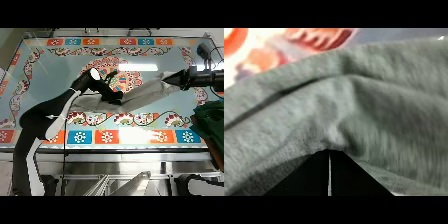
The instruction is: Fold the shirts.
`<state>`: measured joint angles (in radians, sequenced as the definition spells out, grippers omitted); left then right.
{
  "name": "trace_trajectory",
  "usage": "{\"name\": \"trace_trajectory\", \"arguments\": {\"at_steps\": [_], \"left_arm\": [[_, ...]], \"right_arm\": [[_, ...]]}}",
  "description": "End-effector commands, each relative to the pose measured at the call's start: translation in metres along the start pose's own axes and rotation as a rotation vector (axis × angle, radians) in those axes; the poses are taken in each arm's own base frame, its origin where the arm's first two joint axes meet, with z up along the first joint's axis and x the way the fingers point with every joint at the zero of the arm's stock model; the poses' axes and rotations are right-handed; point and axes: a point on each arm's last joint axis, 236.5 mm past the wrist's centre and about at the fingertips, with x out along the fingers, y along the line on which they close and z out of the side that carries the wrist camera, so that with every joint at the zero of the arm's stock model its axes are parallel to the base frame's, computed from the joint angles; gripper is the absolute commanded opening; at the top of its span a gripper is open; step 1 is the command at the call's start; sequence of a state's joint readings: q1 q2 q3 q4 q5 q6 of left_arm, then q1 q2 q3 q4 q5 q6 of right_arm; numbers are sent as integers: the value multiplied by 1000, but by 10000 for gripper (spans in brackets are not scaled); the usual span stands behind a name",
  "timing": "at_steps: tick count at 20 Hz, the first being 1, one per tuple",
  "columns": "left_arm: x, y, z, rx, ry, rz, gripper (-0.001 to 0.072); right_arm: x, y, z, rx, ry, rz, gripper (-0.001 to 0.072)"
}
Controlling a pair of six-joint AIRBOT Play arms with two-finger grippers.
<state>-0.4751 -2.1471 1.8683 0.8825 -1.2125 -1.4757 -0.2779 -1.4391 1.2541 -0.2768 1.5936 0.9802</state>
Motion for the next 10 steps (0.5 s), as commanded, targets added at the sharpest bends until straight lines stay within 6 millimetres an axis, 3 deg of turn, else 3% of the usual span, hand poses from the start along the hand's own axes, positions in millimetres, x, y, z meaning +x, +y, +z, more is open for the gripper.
{"name": "trace_trajectory", "arguments": {"at_steps": [1, 2, 4, 7, 10], "left_arm": [[31, -26, 6, -50, -31, -97, 0], [16, -41, 9, -16, -34, -163, -1], [-36, -75, 15, 58, -33, -280, -1], [-153, -117, 17, 168, -87, -428, 0], [-274, -127, 12, 238, -261, -545, 0]], "right_arm": [[6, 64, -5, -99, 1, 106, 14], [14, 66, -4, -97, 0, 102, 14], [32, 66, -1, -98, -10, 82, 14], [76, 51, 5, -111, -20, 0, 14], [148, 21, -1, -81, -11, -94, 14]]}}
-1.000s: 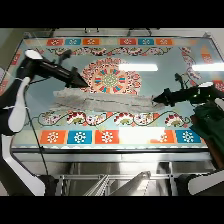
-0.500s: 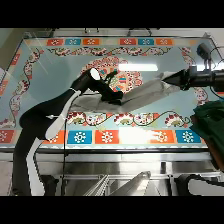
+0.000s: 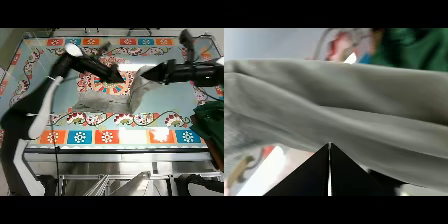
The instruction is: Fold the shirts.
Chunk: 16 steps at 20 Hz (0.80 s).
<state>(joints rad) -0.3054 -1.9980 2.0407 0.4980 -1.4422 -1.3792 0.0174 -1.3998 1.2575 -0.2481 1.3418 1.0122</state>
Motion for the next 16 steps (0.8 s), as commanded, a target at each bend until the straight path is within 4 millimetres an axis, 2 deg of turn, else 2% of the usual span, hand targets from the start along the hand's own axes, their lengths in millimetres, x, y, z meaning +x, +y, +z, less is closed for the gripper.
{"name": "trace_trajectory", "arguments": {"at_steps": [1, 2, 4, 5, 7, 8, 9, 10, 12, 13, 14, 16], "left_arm": [[-120, -68, 5, 120, -146, -147, 0], [-149, -62, 5, 113, -198, -123, 0], [-188, -49, -1, 87, -268, -88, 9], [-203, -41, -6, 73, -297, -75, 18], [-217, -26, -18, 39, -328, -62, 18], [-220, -19, -24, 16, -334, -62, 18], [-222, -12, -29, -5, -340, -64, 18], [-221, -5, -35, -29, -339, -69, 18], [-213, 2, -47, -65, -324, -95, 18], [-209, 3, -54, -74, -314, -108, 18], [-204, 5, -61, -82, -307, -112, 18], [-194, 6, -74, -90, -289, -122, 18]], "right_arm": [[82, -34, -2, 13, -30, -124, 14], [116, -45, -8, 17, -22, -146, 14], [184, -61, -25, 9, 32, -168, 13], [216, -70, -34, 20, 68, -180, 13], [280, -82, -62, 35, 183, -180, 15], [305, -76, -77, 32, 243, -133, 140], [323, -67, -80, 20, 262, -86, 266], [330, -59, -76, 34, 253, -52, 239], [323, -48, -61, 49, 237, -14, 211], [311, -43, -56, 50, 254, 1, 199], [298, -40, -54, 49, 283, 16, 135], [265, -38, -51, 63, 355, 48, 129]]}}
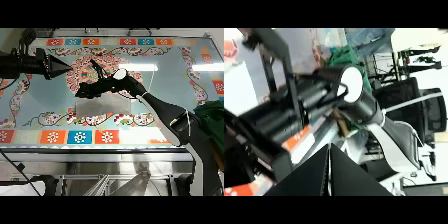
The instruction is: Fold the shirts.
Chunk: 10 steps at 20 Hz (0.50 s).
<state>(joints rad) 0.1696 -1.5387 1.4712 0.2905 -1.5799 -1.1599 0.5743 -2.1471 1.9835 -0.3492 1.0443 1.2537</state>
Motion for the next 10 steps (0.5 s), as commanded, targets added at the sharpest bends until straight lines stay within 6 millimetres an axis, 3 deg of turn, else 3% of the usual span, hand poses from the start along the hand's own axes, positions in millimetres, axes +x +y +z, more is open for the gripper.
{"name": "trace_trajectory", "arguments": {"at_steps": [1, 2, 6, 8, 10], "left_arm": [[4, 8, -26, -23, 21, -15, 17], [5, 9, -32, -28, 25, -17, 17], [9, 12, -55, -49, 35, -23, 17], [12, 19, -68, -75, 42, -21, 17], [14, 21, -86, -68, 52, -24, 16]], "right_arm": [[-46, 9, -11, 31, 128, 70, 111], [-65, 11, -13, 38, 158, 84, 20], [-140, 40, -31, 44, 280, 139, 14], [-158, 51, -36, 62, 267, 130, 14], [-166, 57, -52, 60, 208, 104, 15]]}}
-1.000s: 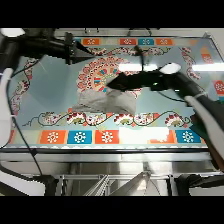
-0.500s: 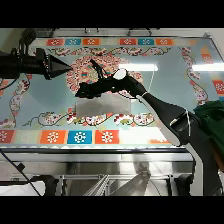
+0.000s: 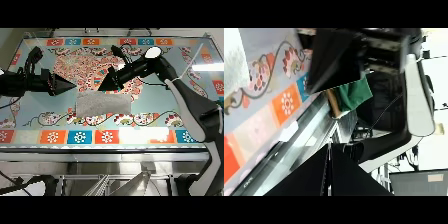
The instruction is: Fold the shirts.
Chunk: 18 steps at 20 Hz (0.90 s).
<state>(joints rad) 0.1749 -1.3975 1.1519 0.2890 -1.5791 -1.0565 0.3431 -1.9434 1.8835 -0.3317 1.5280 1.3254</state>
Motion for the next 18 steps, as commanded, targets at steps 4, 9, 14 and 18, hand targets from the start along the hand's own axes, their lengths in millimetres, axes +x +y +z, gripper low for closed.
{"name": "trace_trajectory", "arguments": {"at_steps": [4, 9, 14, 18], "left_arm": [[-2, 9, -50, -16, -22, 2, 17], [-8, 44, -25, -57, -190, 111, 16], [-9, 61, -3, -86, -194, 116, 18], [-7, 63, 6, -89, -118, 60, 19]], "right_arm": [[-18, -51, -91, 130, -217, -177, 14], [-22, -139, -112, 332, -406, -333, 13], [-70, -148, -54, 5, -498, -512, 165], [-122, -173, -24, 192, -602, -470, 368]]}}
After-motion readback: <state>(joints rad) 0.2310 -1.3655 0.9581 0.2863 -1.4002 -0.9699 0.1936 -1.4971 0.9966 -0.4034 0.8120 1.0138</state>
